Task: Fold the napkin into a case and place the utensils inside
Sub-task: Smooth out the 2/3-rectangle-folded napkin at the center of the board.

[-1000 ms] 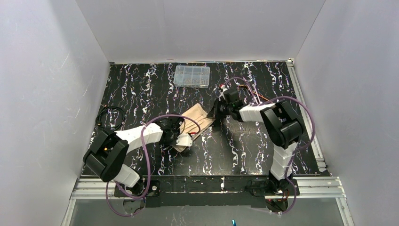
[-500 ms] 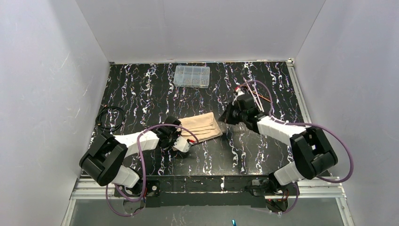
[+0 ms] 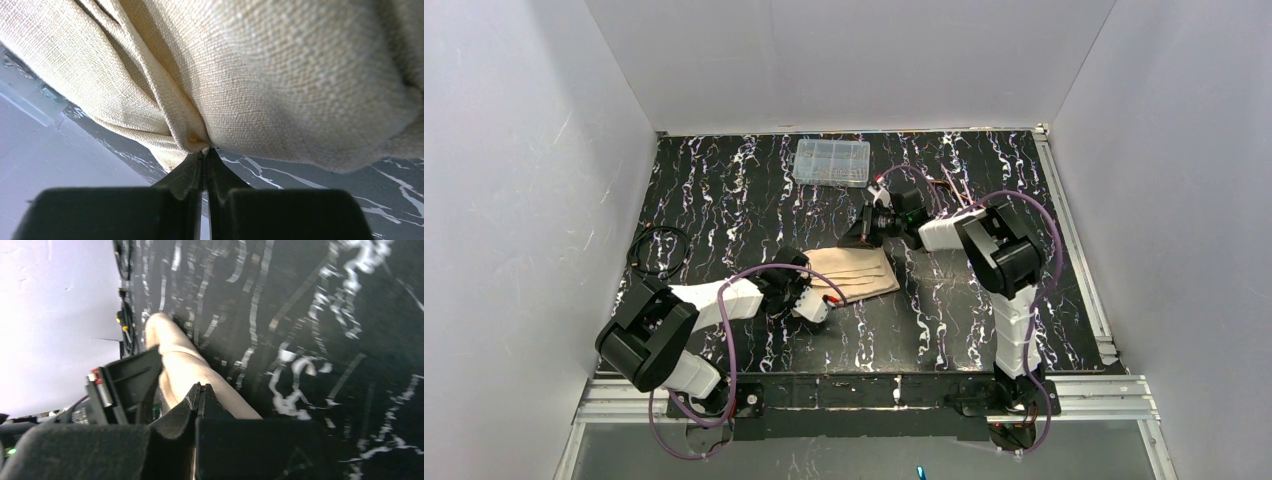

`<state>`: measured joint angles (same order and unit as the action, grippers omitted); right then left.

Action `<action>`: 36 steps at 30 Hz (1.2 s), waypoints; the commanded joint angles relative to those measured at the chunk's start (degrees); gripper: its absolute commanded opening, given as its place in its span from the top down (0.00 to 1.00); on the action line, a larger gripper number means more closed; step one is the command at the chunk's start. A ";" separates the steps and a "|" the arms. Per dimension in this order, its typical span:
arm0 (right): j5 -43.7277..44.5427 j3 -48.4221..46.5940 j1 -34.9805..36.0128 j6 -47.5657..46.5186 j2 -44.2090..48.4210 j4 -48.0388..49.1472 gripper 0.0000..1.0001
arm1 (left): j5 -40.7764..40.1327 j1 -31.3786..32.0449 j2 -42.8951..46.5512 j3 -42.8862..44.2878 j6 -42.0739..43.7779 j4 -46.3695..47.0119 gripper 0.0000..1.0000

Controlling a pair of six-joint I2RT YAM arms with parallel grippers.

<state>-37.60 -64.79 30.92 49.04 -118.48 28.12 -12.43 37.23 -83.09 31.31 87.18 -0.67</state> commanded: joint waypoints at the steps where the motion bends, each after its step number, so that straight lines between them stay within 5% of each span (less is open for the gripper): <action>1: -2.52 0.16 -0.87 -1.38 -2.75 1.23 0.99 | 4.95 -0.14 -1.02 -2.23 0.22 -2.71 1.00; 9: 0.28 4.24 -1.97 -3.51 -6.94 2.94 0.99 | 4.54 -0.74 -0.82 -1.29 -1.48 -4.16 0.98; 12: 1.33 5.41 -2.34 -3.92 -6.82 5.06 0.99 | 4.77 -1.21 0.37 1.62 -4.99 -7.90 0.68; 16: 1.74 5.51 -2.39 -3.73 -6.70 6.61 0.99 | 10.64 -2.70 4.85 7.81 -11.46 -21.86 0.53; 22: 1.51 5.84 -2.33 -1.93 -5.14 11.11 0.99 | 27.89 -5.87 12.62 17.69 -15.55 -46.35 0.50; 27: 1.84 6.60 -2.19 -0.31 -2.14 13.65 0.98 | 40.10 -10.21 5.93 30.68 -26.33 -56.85 0.53; 36: 2.26 6.91 -1.84 1.61 2.29 15.26 0.98 | 41.84 -18.93 -16.25 45.81 -55.85 -48.89 0.89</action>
<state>-36.07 -58.30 29.21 49.65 -120.60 39.35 26.94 21.41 -94.63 75.00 46.24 -50.52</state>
